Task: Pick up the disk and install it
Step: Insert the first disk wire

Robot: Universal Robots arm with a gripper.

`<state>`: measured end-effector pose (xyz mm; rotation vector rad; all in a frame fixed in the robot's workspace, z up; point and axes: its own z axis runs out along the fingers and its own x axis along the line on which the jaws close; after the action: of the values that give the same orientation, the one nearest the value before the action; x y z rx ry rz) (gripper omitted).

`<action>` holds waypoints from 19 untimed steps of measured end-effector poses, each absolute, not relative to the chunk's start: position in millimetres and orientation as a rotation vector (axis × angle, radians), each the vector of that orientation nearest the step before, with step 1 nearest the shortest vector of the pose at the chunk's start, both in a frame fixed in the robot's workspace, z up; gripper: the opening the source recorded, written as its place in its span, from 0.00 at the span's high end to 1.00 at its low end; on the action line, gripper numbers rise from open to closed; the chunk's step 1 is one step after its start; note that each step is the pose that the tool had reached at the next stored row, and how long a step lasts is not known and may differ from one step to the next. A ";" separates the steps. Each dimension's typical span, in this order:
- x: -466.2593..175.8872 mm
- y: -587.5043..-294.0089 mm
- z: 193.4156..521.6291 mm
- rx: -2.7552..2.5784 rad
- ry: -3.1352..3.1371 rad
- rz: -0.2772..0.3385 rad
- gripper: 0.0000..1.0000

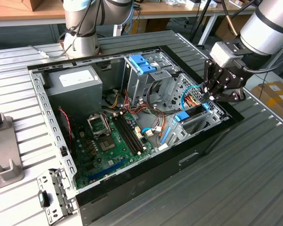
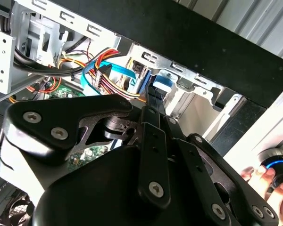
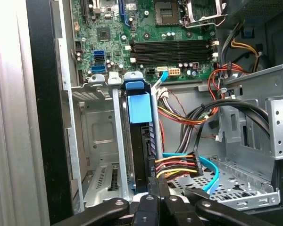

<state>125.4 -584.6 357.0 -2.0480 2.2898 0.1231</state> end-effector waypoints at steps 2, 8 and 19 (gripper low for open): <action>129.4 -584.5 357.6 -2.048 2.290 0.124 0.90; 134.8 -584.6 367.8 -2.049 2.291 0.125 0.90; 136.1 -584.6 377.5 -2.049 2.291 0.125 0.90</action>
<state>136.1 -584.6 377.5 -2.0487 2.2909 0.1252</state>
